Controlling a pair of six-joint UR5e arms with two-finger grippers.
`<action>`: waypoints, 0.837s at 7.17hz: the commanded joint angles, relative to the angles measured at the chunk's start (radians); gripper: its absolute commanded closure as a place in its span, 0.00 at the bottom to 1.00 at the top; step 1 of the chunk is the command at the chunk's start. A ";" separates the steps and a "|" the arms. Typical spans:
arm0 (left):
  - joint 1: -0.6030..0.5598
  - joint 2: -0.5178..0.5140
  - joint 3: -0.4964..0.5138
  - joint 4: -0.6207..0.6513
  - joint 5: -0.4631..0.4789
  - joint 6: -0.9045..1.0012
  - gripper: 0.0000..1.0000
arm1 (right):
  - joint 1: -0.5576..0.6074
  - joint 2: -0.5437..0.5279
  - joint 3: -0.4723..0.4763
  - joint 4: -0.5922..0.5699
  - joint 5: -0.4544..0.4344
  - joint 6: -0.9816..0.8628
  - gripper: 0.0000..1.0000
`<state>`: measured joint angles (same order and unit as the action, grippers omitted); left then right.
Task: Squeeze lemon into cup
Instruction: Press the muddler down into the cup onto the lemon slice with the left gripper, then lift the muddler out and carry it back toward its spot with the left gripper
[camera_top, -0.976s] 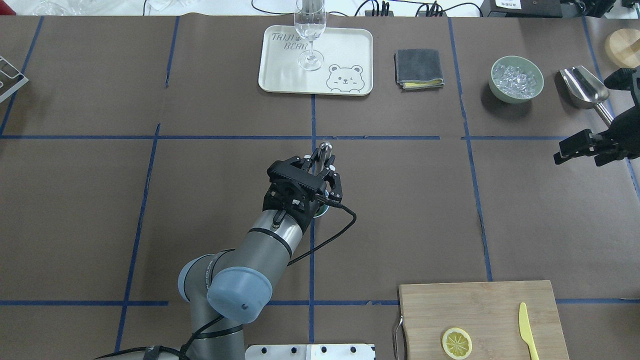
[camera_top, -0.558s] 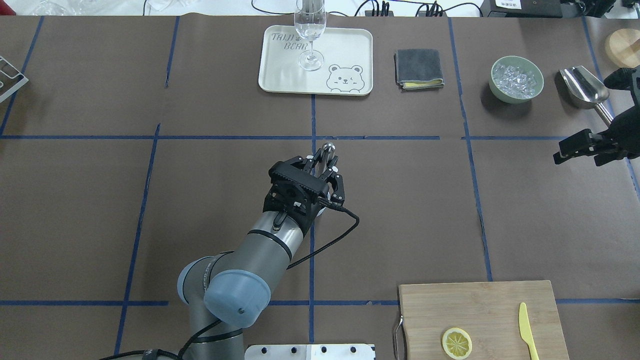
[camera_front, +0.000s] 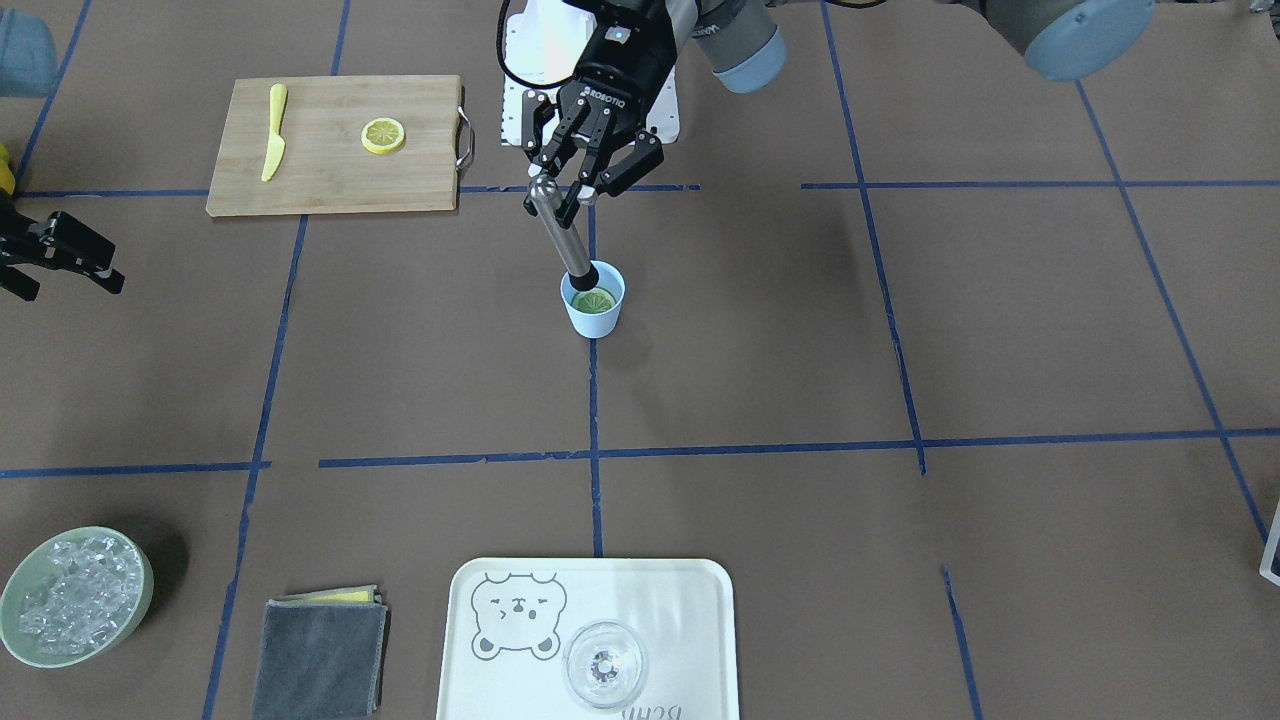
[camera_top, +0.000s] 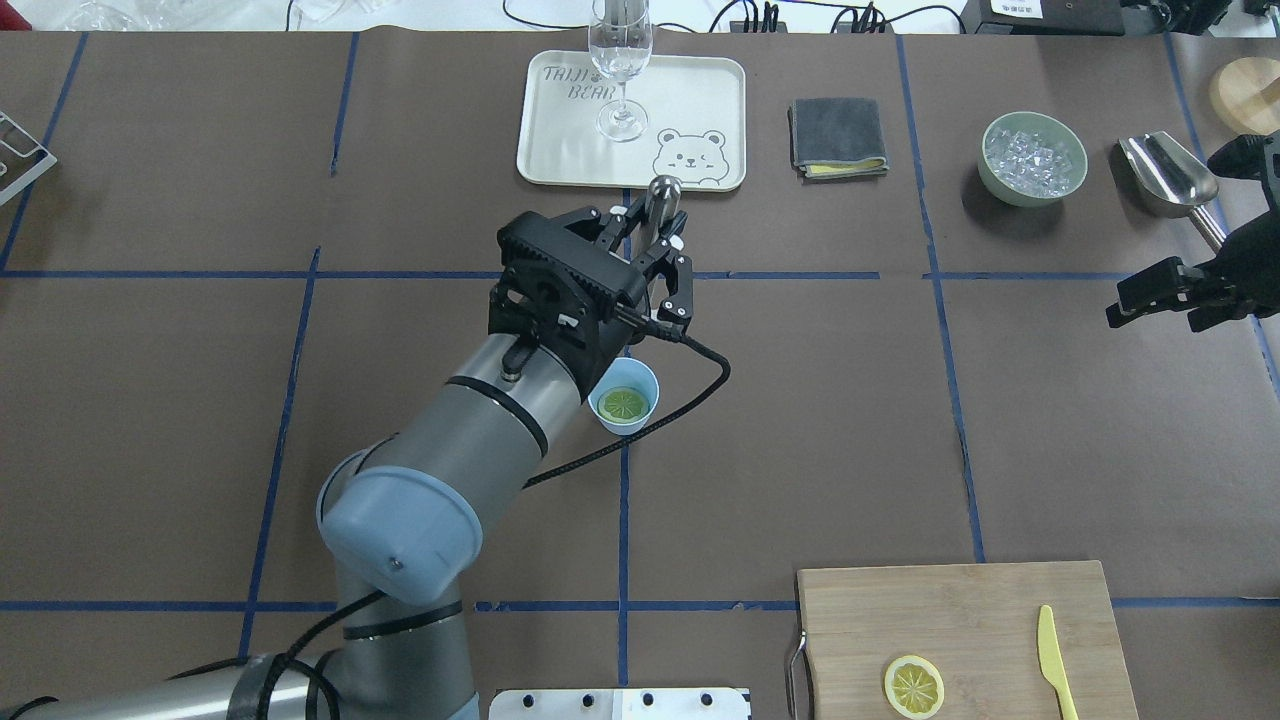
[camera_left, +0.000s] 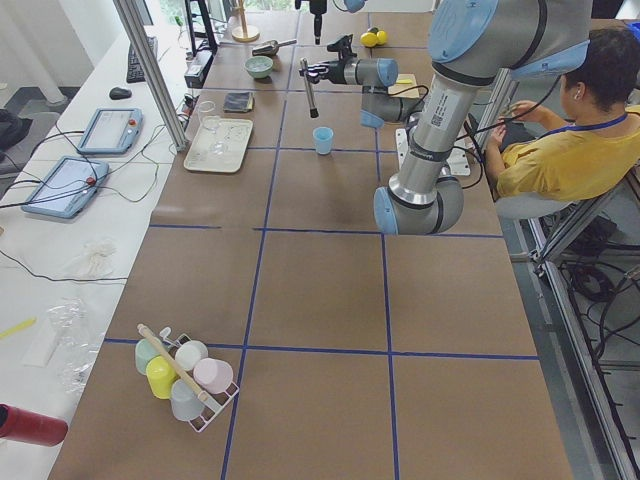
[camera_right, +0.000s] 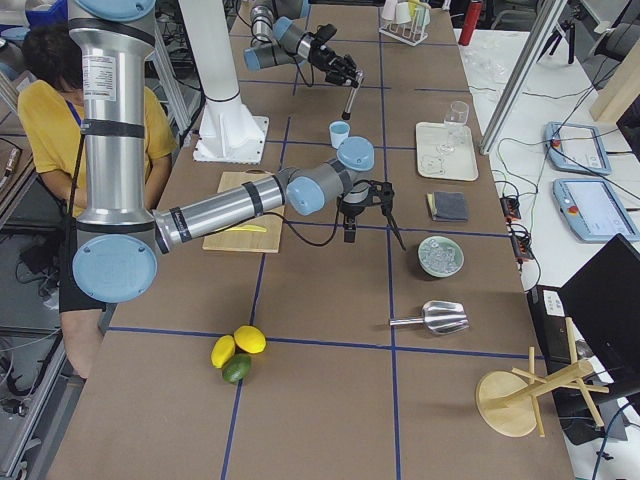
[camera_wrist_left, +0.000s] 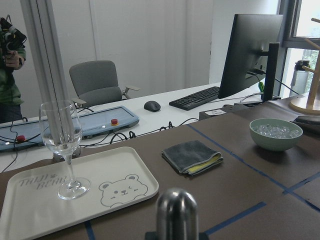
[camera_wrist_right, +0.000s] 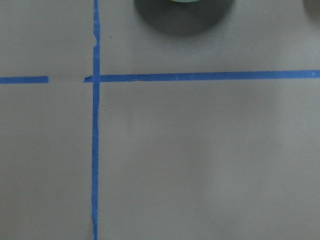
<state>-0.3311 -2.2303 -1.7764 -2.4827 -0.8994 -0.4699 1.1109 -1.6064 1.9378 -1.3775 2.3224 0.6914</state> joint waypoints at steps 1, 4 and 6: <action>-0.148 0.056 -0.031 0.194 -0.230 -0.018 1.00 | 0.001 -0.004 0.000 0.000 -0.001 -0.001 0.00; -0.459 0.139 -0.020 0.457 -0.928 -0.316 1.00 | 0.003 -0.018 0.010 0.002 0.002 -0.001 0.00; -0.543 0.291 -0.035 0.607 -1.109 -0.329 1.00 | 0.003 -0.024 0.009 0.000 0.000 -0.001 0.00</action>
<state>-0.8147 -2.0278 -1.8043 -1.9845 -1.8819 -0.7777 1.1136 -1.6283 1.9475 -1.3763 2.3229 0.6903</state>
